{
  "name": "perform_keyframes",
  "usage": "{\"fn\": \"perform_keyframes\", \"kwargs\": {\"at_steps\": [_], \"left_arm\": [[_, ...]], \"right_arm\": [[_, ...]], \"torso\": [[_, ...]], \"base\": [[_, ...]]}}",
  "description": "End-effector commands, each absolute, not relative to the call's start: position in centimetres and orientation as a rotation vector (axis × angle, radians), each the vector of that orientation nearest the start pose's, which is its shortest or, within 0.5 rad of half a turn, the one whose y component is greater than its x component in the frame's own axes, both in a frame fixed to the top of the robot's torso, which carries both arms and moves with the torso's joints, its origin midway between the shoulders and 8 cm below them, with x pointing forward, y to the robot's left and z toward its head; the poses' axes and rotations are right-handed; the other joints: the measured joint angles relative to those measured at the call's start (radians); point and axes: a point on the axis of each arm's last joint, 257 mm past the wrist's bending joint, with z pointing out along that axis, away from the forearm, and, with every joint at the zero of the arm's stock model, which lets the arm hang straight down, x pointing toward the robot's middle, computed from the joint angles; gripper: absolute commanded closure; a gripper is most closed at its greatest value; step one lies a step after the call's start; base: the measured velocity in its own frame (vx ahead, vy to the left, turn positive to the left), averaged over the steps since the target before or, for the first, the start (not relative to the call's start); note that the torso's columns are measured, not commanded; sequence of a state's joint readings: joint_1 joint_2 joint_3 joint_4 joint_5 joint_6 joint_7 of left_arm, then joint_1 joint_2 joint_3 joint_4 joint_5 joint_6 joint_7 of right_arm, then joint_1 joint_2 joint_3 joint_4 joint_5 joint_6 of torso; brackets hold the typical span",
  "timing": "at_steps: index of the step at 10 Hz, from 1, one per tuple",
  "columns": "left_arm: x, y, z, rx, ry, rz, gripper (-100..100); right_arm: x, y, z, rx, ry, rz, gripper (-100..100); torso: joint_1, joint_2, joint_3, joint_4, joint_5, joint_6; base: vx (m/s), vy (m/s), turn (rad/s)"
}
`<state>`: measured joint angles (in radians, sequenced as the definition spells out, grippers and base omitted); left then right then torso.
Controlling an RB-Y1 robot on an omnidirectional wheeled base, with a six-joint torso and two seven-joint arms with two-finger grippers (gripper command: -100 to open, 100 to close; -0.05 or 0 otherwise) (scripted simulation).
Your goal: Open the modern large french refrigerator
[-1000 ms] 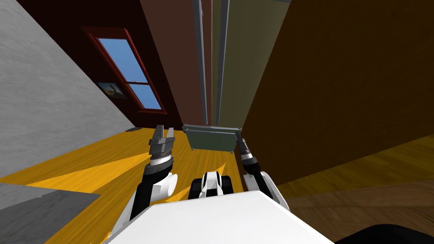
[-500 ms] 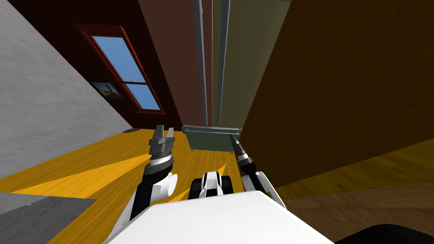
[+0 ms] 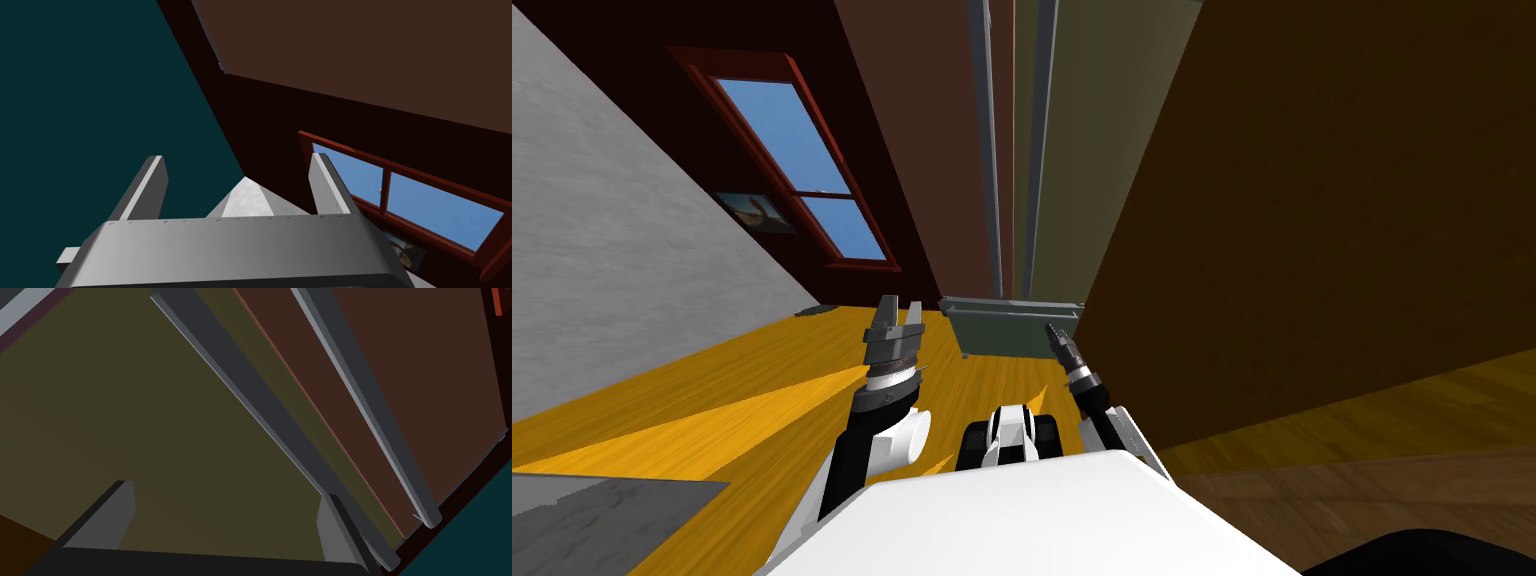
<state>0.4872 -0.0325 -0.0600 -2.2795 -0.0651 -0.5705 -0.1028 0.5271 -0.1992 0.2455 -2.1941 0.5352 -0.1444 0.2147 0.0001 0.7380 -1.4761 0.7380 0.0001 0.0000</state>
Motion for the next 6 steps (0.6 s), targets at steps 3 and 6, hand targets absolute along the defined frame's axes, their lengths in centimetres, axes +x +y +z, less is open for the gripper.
{"fn": "perform_keyframes", "kwargs": {"at_steps": [3,6], "left_arm": [[33.6,25.1,4.1,-0.544,0.589,-1.247,0],[33.6,25.1,4.1,-0.544,0.589,-1.247,0]], "right_arm": [[39.0,-15.7,-16.1,0.244,1.479,0.642,-100],[39.0,-15.0,-18.7,0.166,1.557,0.518,-100]], "torso": [[0.000,0.000,0.000,0.000,0.000,0.000],[-0.001,0.000,0.000,0.000,0.000,0.000]], "base": [[0.032,0.043,-0.021],[0.040,0.036,-0.022]]}}
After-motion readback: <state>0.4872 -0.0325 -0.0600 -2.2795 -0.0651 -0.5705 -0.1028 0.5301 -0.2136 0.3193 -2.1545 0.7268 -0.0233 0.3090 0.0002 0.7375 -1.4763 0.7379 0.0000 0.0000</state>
